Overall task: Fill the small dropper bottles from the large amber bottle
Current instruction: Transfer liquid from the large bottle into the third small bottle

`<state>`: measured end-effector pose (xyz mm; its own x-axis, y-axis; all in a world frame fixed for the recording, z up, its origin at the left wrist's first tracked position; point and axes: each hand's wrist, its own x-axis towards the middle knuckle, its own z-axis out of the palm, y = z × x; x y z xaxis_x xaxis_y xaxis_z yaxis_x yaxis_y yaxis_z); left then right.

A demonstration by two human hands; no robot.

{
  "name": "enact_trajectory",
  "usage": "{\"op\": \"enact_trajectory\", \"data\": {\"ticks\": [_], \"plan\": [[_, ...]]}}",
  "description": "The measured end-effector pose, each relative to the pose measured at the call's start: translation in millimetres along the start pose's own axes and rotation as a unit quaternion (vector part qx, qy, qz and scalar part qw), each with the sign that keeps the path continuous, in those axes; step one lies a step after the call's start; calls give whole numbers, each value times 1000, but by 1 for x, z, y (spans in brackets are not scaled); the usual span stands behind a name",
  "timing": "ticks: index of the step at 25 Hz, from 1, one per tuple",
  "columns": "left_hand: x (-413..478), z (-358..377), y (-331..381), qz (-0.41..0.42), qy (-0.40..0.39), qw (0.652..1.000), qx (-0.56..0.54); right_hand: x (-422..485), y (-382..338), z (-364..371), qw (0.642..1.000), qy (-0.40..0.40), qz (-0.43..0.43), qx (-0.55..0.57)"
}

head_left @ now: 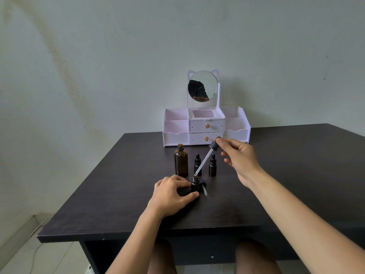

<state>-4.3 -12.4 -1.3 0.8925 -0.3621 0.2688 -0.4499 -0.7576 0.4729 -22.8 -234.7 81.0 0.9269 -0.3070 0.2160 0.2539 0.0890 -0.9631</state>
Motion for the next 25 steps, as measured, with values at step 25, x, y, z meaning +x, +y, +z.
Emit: {"op": "enact_trajectory", "data": {"ticks": [25], "plan": [[5, -18, -5, -38, -73, 994, -77, 11, -13, 2, 999, 7, -9, 31]]}}
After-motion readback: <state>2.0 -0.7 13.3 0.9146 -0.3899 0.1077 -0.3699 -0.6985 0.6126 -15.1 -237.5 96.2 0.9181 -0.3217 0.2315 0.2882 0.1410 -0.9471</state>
